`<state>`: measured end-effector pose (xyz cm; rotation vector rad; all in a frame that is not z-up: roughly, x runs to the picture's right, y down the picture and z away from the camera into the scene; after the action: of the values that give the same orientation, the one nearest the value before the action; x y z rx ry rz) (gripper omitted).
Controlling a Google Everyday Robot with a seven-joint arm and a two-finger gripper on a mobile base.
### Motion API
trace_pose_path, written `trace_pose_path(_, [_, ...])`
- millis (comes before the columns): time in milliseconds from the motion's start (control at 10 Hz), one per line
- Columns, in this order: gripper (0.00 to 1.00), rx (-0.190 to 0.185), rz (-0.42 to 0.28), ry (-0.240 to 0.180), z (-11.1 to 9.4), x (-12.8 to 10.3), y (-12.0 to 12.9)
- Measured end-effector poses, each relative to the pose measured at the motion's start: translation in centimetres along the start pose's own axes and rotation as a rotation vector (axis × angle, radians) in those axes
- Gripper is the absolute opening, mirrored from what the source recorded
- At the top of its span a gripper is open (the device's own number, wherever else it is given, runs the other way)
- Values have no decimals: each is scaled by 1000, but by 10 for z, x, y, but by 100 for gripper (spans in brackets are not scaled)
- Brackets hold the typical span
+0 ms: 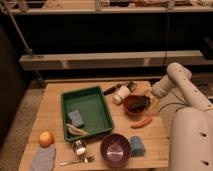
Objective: Place grapes in tray
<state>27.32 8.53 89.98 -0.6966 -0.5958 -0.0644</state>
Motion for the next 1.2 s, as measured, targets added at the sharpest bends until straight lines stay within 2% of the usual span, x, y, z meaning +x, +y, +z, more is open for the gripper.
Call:
trace_pose_path(400, [65, 1, 18, 4, 3, 6, 1])
trace_pose_path(900, [65, 19, 49, -1, 2, 13, -1])
trace_pose_path(1000, [63, 20, 51, -2, 1, 14, -1])
trace_pose_path(1200, [46, 19, 52, -5, 2, 15, -2])
